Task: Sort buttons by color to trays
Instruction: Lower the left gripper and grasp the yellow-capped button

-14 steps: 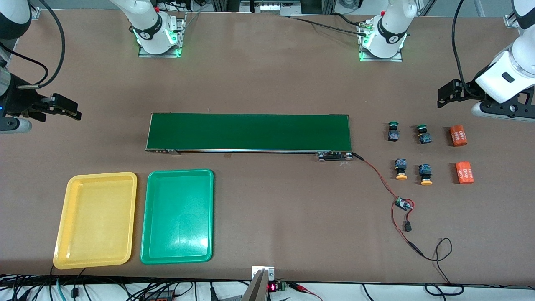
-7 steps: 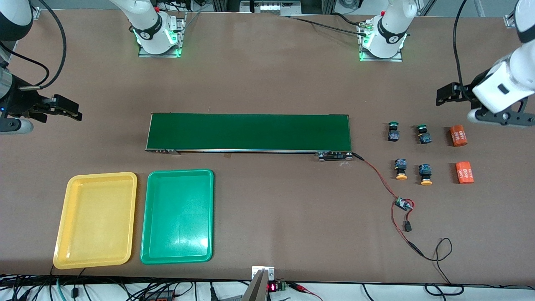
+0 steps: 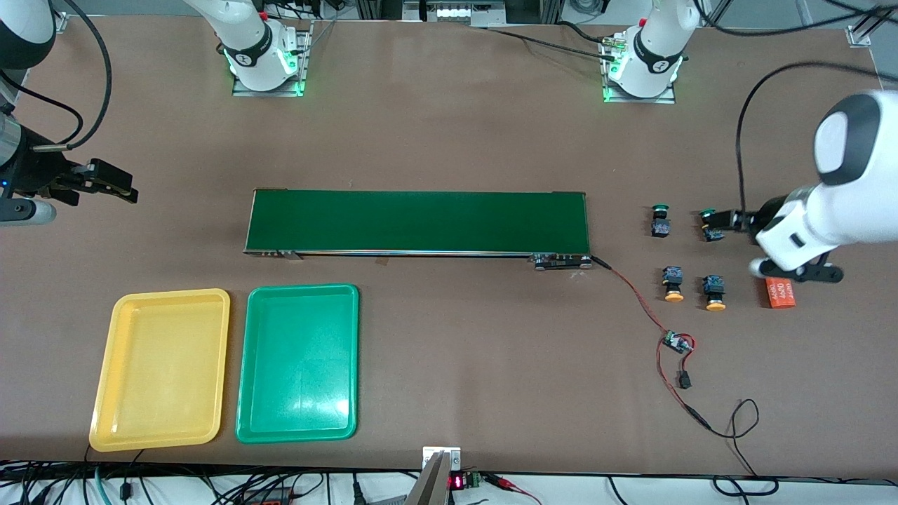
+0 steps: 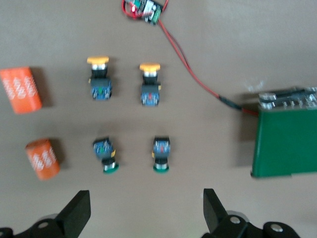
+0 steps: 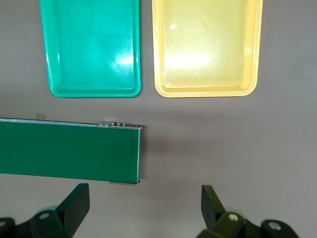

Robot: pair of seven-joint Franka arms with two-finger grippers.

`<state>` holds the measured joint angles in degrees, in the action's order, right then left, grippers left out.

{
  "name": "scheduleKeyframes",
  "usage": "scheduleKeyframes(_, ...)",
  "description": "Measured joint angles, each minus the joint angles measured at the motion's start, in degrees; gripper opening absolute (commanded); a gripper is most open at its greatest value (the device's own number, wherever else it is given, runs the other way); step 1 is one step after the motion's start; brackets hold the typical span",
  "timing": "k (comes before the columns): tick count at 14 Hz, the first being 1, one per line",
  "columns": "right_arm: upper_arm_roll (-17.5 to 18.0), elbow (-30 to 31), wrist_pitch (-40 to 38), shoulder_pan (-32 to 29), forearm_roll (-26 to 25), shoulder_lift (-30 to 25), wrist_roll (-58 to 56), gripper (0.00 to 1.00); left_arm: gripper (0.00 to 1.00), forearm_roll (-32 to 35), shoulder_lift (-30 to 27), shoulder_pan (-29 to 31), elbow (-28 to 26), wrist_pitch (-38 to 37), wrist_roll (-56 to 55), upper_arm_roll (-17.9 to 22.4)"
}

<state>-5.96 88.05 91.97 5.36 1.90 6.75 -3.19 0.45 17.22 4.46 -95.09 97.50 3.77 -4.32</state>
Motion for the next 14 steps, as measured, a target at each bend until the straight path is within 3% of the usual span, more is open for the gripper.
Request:
scheduleKeyframes(5, 0.00, 0.00, 0.01, 0.00, 0.00, 0.00, 0.00, 1.00, 1.00, 1.27, 3.07, -0.01, -6.97, 15.64, 0.00, 0.00)
scheduleKeyframes(11, 0.00, 0.03, 0.01, 0.00, -0.01, 0.00, 0.00, 1.00, 0.99, 1.54, 8.36, 0.00, -18.56, 39.85, 0.00, 0.01)
scheduleKeyframes(14, 0.00, 0.04, 0.01, 0.00, -0.01, 0.00, 0.00, 1.00, 0.81, 1.55, 10.46, 0.14, -23.09, 48.88, 0.00, 0.05)
